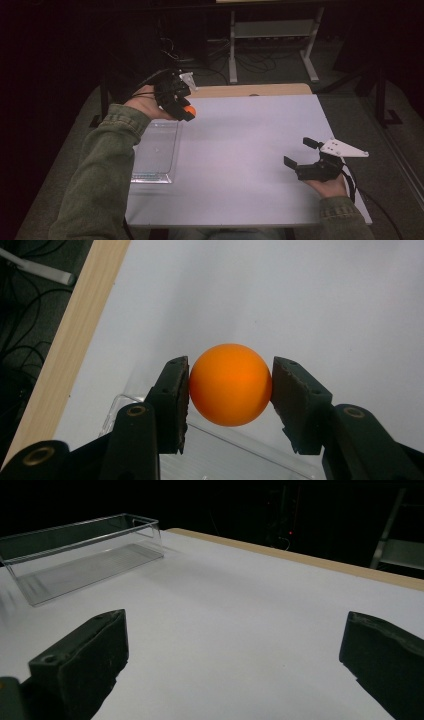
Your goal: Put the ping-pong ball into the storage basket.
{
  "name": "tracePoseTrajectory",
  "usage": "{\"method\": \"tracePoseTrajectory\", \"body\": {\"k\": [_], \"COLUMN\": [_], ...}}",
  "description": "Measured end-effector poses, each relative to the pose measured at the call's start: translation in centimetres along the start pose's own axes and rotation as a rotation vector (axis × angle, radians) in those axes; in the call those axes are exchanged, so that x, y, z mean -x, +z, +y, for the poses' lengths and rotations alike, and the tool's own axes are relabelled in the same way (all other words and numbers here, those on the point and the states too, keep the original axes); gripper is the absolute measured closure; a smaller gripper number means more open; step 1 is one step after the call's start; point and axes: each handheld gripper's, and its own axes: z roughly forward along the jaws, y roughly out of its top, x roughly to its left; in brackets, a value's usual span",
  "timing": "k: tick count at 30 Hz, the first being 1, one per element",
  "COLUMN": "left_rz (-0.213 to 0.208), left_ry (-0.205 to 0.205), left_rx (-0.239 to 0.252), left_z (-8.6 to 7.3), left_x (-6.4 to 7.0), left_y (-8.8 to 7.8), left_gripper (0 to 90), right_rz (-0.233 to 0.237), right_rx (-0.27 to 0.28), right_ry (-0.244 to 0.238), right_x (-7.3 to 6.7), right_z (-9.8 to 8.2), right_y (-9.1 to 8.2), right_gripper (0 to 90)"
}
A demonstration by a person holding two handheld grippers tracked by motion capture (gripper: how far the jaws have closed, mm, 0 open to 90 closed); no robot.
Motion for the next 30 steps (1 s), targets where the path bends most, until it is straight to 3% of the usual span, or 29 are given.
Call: {"method": "tracePoseTrajectory", "body": {"k": [30], "left_rz": [0.046], "left_ry": [-0.027], "left_rx": [-0.019], "left_z": [-3.7], "left_x": [0.1], "left_y": [-3.1], "left_gripper": [50.6], "right_rz": [0.0], "right_rx": [-0.002], "right_ry": [-0.002], "right_x": [-0.1], "right_z": [0.0], "right_y": [0.0], "right_gripper": [0.0]}}
